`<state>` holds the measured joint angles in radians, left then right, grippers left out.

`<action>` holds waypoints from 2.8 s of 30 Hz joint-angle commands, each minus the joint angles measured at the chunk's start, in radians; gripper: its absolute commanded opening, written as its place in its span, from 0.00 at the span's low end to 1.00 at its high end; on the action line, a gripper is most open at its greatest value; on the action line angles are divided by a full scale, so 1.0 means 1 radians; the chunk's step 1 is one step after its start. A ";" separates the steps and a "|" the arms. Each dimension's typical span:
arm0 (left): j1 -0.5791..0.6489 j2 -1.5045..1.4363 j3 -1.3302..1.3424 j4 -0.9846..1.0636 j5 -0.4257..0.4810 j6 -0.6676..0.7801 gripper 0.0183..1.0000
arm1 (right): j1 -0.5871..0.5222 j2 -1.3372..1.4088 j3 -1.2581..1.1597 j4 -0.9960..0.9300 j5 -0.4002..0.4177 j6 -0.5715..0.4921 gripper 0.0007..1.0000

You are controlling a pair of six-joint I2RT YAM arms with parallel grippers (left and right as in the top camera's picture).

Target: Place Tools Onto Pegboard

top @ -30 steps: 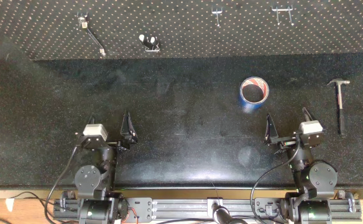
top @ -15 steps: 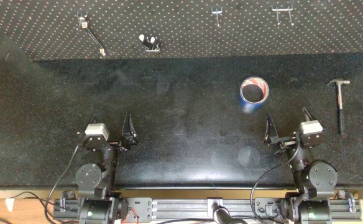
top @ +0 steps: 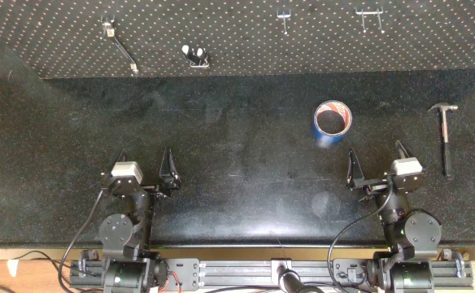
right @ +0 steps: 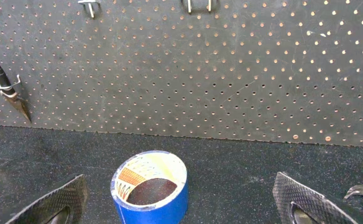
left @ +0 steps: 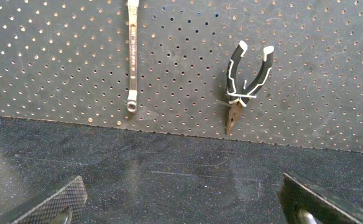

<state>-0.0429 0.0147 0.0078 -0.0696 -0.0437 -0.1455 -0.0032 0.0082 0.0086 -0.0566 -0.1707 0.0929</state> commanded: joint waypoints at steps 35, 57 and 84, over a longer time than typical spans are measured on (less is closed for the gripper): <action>-0.003 -0.011 -0.002 -0.008 0.003 0.016 1.00 | 0.264 1.732 1.281 -0.740 0.116 0.254 0.98; -0.003 -0.011 -0.002 -0.008 0.003 0.016 1.00 | 0.308 1.780 1.301 -0.721 0.140 0.254 0.07; -0.003 -0.011 -0.002 -0.008 0.003 0.016 1.00 | 0.491 1.628 1.303 -0.114 0.224 0.156 0.07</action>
<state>-0.0429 0.0109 0.0078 -0.0700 -0.0433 -0.1417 0.4744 1.6115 1.3083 -0.1864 0.0330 0.3107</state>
